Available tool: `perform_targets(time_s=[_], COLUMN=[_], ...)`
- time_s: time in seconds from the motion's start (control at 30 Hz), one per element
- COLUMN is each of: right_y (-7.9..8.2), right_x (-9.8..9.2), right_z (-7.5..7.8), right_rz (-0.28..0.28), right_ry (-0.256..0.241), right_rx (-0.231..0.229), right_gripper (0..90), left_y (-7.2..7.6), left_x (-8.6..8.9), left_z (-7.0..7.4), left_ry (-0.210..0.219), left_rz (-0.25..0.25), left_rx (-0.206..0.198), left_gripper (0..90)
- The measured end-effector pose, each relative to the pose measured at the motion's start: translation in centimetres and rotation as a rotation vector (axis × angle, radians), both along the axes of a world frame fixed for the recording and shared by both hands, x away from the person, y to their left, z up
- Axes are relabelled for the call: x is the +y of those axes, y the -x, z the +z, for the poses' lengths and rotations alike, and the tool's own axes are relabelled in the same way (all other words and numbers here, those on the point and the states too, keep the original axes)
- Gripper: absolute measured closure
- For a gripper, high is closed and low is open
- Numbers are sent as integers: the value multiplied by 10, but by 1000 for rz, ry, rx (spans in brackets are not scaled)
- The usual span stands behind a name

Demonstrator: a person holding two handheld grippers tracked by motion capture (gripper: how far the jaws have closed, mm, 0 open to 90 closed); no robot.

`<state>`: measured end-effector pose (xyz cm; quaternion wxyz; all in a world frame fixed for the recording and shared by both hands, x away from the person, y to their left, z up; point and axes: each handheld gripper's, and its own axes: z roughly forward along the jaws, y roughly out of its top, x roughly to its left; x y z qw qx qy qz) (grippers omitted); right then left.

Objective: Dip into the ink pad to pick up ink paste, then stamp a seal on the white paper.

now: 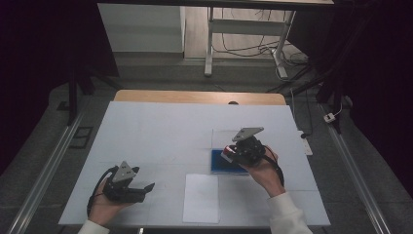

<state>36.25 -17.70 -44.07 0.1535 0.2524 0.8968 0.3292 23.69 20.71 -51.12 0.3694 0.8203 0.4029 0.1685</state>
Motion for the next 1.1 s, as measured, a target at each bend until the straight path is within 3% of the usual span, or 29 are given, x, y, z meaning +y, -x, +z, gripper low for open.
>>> perform_targets(time_s=[0.4, 1.1], right_y=[8, 29], right_x=[0, 13], right_z=[9, 12], right_rz=[20, 134], right_ry=[-53, -60], right_rx=[-23, -9], right_gripper=[697, 697], left_y=[1, 2], left_x=[0, 0], left_z=[1, 1], left_ry=[-1, -1], left_rz=[4, 7], left_rx=[-2, -2], left_gripper=[191, 190])
